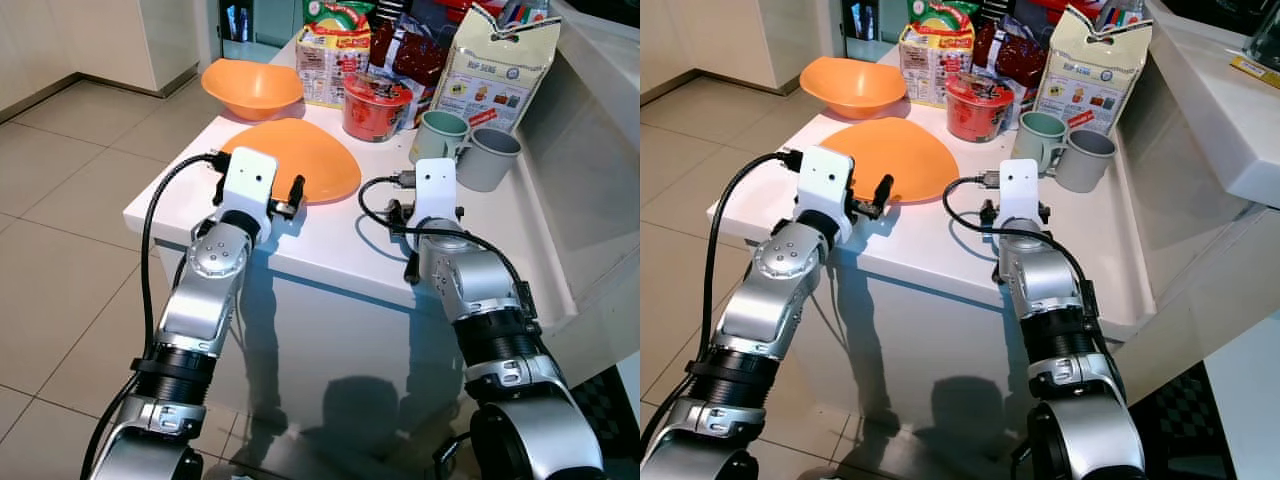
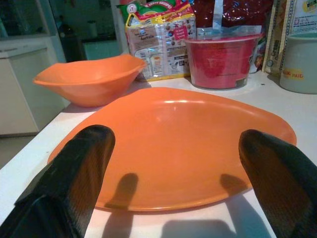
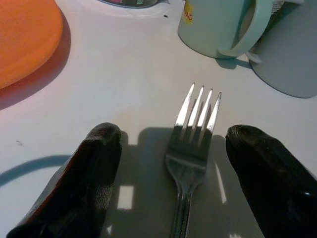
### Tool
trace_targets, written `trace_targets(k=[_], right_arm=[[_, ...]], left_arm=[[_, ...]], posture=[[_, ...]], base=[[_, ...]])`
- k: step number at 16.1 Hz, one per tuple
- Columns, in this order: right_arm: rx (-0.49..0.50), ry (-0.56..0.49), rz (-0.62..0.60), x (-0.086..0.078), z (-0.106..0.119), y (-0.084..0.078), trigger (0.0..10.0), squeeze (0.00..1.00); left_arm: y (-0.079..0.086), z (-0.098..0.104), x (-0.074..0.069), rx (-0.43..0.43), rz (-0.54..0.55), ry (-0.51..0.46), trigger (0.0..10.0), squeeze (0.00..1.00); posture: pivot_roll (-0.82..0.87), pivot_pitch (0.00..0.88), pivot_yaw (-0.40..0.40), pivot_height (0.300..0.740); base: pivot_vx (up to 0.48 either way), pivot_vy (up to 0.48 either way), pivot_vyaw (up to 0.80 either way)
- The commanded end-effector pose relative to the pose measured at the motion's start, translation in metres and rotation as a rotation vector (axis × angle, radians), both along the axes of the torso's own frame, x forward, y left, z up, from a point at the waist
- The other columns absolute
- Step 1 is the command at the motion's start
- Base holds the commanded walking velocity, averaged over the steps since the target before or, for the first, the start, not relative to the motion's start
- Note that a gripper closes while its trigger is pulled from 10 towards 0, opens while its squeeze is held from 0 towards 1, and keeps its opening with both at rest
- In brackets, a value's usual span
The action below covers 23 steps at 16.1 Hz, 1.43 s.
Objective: Setting the table
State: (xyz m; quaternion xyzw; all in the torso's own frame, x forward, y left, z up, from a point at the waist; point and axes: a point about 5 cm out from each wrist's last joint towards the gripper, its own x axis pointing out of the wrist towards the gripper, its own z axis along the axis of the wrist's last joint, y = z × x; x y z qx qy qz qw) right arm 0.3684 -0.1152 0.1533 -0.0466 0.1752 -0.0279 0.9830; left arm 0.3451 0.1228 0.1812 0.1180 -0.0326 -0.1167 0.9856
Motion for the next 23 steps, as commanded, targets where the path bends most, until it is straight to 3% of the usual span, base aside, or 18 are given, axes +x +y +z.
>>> trace_targets(k=[1,20,21,23], right_arm=[[-0.008,-0.005,-0.030,0.003,0.004,-0.006,10.0,0.00],[0.026,0.032,-0.044,0.002,-0.001,-0.006,10.0,0.00],[0.087,0.116,-0.066,0.001,-0.017,-0.007,0.0,0.00],[0.169,0.218,-0.088,-0.004,-0.037,-0.007,0.0,0.00]], left_arm=[[-0.006,0.007,0.002,0.014,-0.025,-0.015,10.0,0.00],[-0.006,0.007,0.002,0.016,-0.025,-0.015,10.0,0.00],[-0.006,0.008,0.002,0.018,-0.025,-0.017,10.0,0.00],[-0.005,0.009,0.002,0.022,-0.026,-0.018,10.0,0.00]], posture=[[0.18,0.000,-0.098,0.740],[0.18,0.000,-0.096,0.740],[0.19,0.000,-0.091,0.740],[0.19,0.000,-0.092,0.740]], base=[[0.000,0.000,0.00],[0.000,0.000,0.00],[0.000,0.000,0.00],[0.000,0.000,0.00]])
